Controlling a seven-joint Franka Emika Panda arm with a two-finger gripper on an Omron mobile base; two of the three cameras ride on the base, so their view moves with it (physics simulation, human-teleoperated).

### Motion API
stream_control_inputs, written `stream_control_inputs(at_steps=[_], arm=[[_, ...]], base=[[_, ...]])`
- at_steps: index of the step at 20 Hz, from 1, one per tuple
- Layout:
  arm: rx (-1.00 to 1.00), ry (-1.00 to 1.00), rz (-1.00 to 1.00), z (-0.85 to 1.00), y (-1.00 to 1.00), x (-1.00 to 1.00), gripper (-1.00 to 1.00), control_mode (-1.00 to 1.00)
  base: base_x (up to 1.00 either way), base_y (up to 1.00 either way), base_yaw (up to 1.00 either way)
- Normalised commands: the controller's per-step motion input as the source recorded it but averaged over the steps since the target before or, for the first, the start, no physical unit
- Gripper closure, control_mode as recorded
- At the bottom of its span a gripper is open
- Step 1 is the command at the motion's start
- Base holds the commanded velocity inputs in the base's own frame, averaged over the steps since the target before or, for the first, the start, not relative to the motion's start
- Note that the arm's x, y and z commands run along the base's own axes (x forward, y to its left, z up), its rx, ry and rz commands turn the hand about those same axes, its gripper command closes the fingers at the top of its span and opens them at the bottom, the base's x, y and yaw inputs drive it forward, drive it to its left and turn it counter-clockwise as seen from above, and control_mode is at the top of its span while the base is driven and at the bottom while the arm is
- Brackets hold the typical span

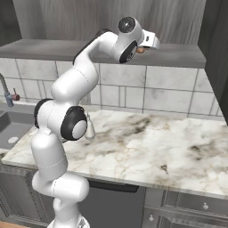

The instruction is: Retrieve the bottle and the shaker from the cabinet and place them next to the mixing bowl on the counter. Then add garlic from the fridge to the mixing bowl.

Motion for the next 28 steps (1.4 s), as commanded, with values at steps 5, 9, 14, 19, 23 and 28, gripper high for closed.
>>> stream_control_inputs(at_steps=[5,9,14,19,23,28], arm=[[0.0,0.0,0.0,0.0,0.0,0.0,1.0,-1.0],[0.0,0.0,0.02,0.0,0.06,-0.45,1.0,-1.0],[0.0,0.0,0.13,0.0,0.45,-1.0,1.0,-1.0],[0.0,0.0,0.16,-0.07,0.63,-1.0,1.0,-1.0],[0.0,-0.02,0.17,-0.07,0.5,-1.0,1.0,-1.0],[0.0,0.0,0.23,-0.24,0.39,-0.97,1.0,-1.0]], base=[[0.0,0.0,0.0],[0.0,0.0,0.0],[0.0,0.0,0.0],[0.0,0.0,0.0],[0.0,0.0,0.0],[0.0,0.0,0.0]])
